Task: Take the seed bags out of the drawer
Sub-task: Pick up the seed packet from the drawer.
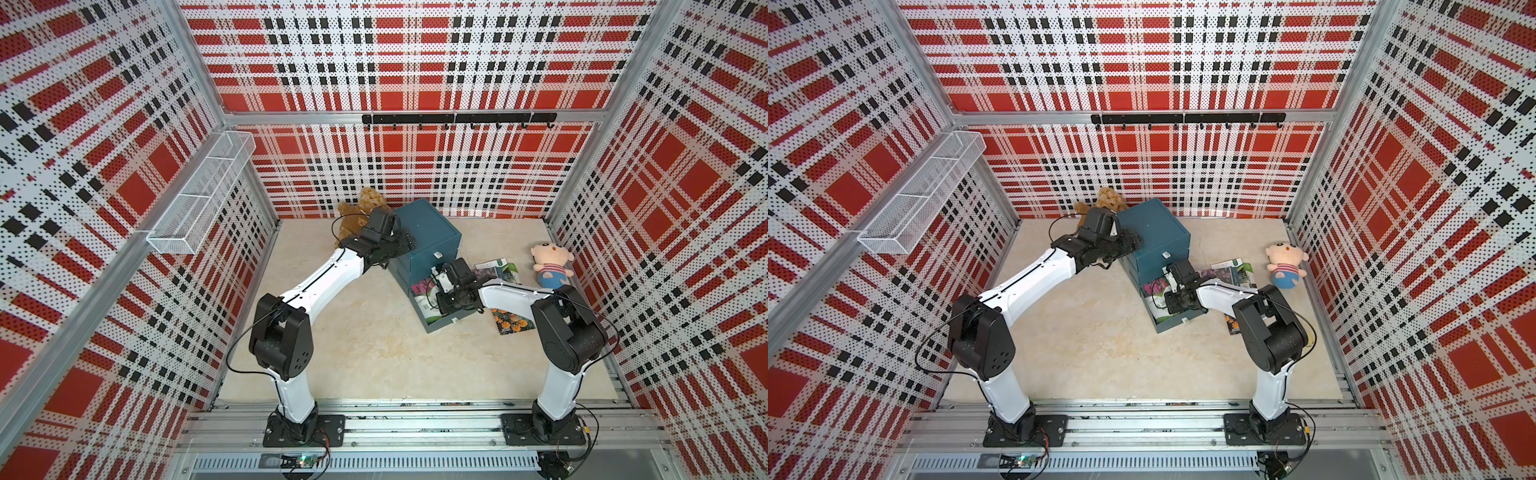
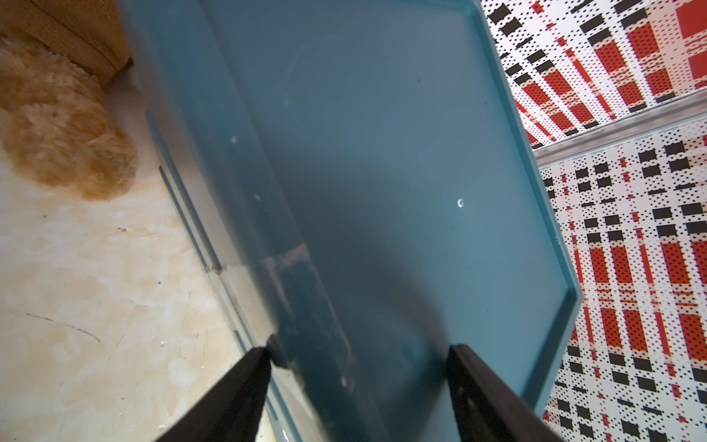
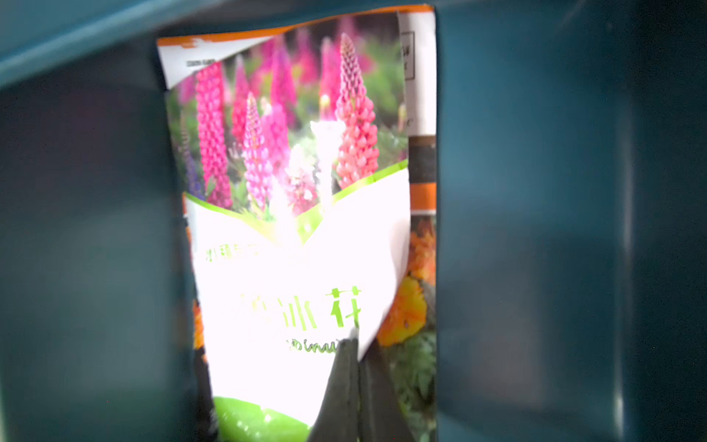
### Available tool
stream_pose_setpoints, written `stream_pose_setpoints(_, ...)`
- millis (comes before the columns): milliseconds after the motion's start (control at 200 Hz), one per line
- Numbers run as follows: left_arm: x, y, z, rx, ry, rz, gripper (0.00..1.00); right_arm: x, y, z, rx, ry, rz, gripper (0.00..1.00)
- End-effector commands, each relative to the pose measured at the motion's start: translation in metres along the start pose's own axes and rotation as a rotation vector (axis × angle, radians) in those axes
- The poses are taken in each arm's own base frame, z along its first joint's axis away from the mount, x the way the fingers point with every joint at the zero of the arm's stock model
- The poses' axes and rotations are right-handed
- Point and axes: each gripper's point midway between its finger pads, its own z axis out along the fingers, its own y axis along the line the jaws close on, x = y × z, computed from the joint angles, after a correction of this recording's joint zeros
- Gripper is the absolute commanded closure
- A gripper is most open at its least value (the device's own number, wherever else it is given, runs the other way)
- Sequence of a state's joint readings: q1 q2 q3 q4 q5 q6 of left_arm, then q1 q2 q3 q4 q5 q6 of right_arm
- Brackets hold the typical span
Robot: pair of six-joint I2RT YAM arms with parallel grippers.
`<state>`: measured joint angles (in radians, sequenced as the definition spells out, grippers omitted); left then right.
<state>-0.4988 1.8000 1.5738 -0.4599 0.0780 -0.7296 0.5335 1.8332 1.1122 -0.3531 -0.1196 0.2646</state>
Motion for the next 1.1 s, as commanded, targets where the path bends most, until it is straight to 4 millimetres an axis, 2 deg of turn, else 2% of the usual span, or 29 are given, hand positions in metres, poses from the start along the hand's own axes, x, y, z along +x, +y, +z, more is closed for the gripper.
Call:
stream_pose_setpoints(0, 0.037, 0.025, 0.019, -0.08, 0.119, 0.018, 0.23, -0.03, 0.01, -0.028, -0.036, -0.079, 0.013, 1.0)
stream_pose_setpoints(30, 0.036, 0.025, 0.02, -0.08, 0.116, 0.016, 0.23, -0.037, 0.011, -0.032, -0.038, -0.098, 0.012, 1.0)
stream_pose_setpoints(35, 0.037, 0.026, 0.02, -0.081, 0.117, 0.016, 0.23, -0.03, 0.012, -0.033, -0.055, -0.062, 0.038, 1.0)
stream_pose_setpoints(45, 0.038, 0.026, 0.02, -0.082, 0.119, 0.017, 0.23, -0.027, 0.015, -0.034, -0.071, -0.048, 0.054, 1.0)
stream_pose_setpoints(105, 0.038, 0.026, 0.02, -0.081, 0.117, 0.015, 0.23, -0.032, 0.016, -0.041, -0.089, -0.048, 0.073, 1.0)
stream_pose_setpoints(336, 0.041, 0.029, 0.022, -0.082, 0.12, 0.009, 0.23, -0.041, 0.009, -0.065, -0.131, -0.045, 0.143, 1.0)
stream_pose_setpoints(922, 0.044, 0.031, 0.026, -0.079, 0.122, 0.005, 0.24, -0.015, 0.003, -0.131, -0.195, -0.078, 0.188, 1.0)
stream_pose_setpoints(1042, 0.044, 0.032, 0.027, -0.078, 0.122, 0.005, 0.24, -0.01, -0.008, -0.153, -0.183, -0.133, 0.209, 1.0)
stream_pose_setpoints(1057, 0.044, 0.031, 0.027, -0.078, 0.122, 0.005, 0.24, 0.0, -0.02, -0.154, -0.124, -0.112, 0.217, 1.0)
stream_pose_setpoints(1097, 0.045, 0.031, 0.027, -0.077, 0.124, 0.005, 0.24, 0.003, -0.033, -0.161, -0.079, -0.135, 0.239, 1.0)
